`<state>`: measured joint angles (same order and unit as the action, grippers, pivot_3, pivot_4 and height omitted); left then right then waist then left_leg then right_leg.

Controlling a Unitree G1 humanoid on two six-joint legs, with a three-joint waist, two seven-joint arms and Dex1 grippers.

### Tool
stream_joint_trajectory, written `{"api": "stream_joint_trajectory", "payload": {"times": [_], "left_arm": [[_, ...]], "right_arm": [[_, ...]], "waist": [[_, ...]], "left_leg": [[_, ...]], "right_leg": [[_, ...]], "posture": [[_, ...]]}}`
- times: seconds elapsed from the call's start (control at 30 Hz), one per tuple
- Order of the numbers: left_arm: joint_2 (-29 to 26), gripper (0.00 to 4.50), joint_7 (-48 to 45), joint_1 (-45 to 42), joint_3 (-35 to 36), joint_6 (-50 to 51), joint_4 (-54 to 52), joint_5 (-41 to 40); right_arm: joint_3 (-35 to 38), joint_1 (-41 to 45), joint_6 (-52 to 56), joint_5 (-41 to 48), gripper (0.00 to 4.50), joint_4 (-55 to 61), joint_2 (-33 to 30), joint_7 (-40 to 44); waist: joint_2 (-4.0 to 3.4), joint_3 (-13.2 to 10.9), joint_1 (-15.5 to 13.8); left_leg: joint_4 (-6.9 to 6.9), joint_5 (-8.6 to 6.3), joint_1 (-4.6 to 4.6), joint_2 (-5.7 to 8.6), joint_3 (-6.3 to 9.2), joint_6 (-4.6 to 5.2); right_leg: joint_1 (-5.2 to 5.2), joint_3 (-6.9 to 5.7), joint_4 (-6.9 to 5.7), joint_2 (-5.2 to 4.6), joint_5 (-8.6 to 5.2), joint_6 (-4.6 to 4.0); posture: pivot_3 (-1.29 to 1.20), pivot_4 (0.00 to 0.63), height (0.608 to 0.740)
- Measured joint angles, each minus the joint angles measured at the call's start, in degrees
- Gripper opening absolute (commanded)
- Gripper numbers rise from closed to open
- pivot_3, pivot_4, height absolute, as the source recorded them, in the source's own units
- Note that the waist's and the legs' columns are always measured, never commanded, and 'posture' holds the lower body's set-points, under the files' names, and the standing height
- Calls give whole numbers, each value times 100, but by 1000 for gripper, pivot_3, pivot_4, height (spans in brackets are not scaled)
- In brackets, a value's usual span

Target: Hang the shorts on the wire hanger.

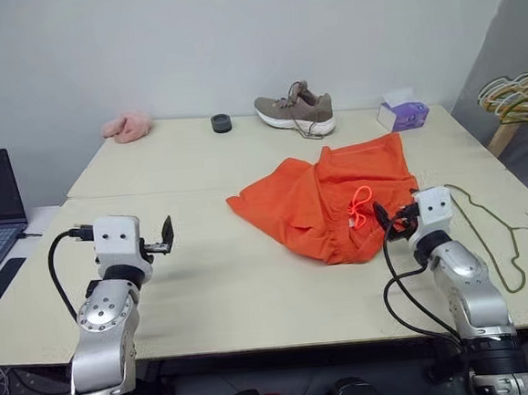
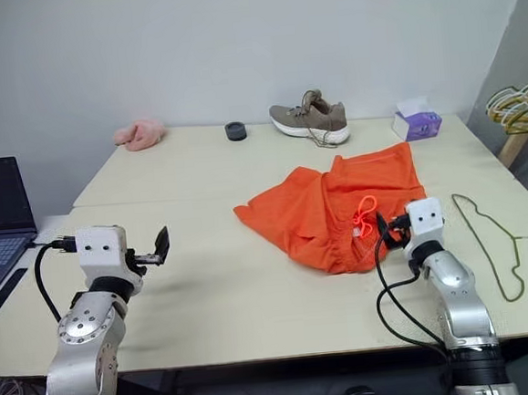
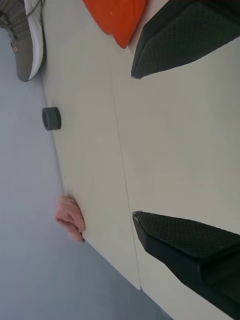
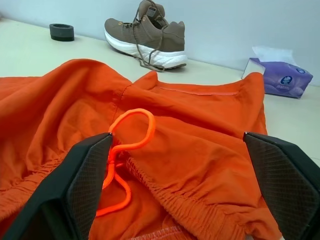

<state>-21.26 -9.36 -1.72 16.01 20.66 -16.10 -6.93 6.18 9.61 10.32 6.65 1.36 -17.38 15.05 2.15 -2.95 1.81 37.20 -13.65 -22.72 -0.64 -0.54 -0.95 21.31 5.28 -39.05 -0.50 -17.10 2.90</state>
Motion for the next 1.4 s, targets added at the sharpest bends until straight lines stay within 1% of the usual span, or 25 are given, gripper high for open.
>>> {"api": "stream_joint_trajectory", "payload": {"times": [0.77,1.03,1.2,1.3,1.4], "left_arm": [[6,4500,-175,32,3,-225,-11,-36],[-3,4500,-886,27,-12,-360,-4,-605],[-122,4500,-1156,26,-126,-441,6,-616],[-318,4500,-1500,30,-271,-509,48,-627],[-554,4500,-1925,36,-407,-510,64,-704]], "right_arm": [[-55,5,29,44,4465,12,-15,256],[-73,-85,86,104,4465,321,-50,417],[-300,-266,343,294,4465,767,-403,1070],[-592,-371,1135,793,4465,1357,-940,1843],[-757,-336,2155,1255,4465,1691,-1261,2213]], "waist": [[-1,-1,2],[-2,-1,24],[-4,-3,71],[-7,-5,120],[-6,-4,154]], "left_leg": [[0,0,1,-1,-5,0],[-1,0,1,-3,-9,0],[-1,0,1,-4,-10,1],[-1,0,2,-7,-9,1],[-1,0,5,-9,-9,1]], "right_leg": [[0,4,1,0,-2,-3],[1,6,3,2,-3,-4],[1,8,4,4,-4,-6],[0,7,6,6,-6,-9],[-2,7,6,8,-8,-13]], "posture": [[-5,21,740],[-37,25,740],[-58,28,740],[-66,28,740],[-74,28,740]]}}
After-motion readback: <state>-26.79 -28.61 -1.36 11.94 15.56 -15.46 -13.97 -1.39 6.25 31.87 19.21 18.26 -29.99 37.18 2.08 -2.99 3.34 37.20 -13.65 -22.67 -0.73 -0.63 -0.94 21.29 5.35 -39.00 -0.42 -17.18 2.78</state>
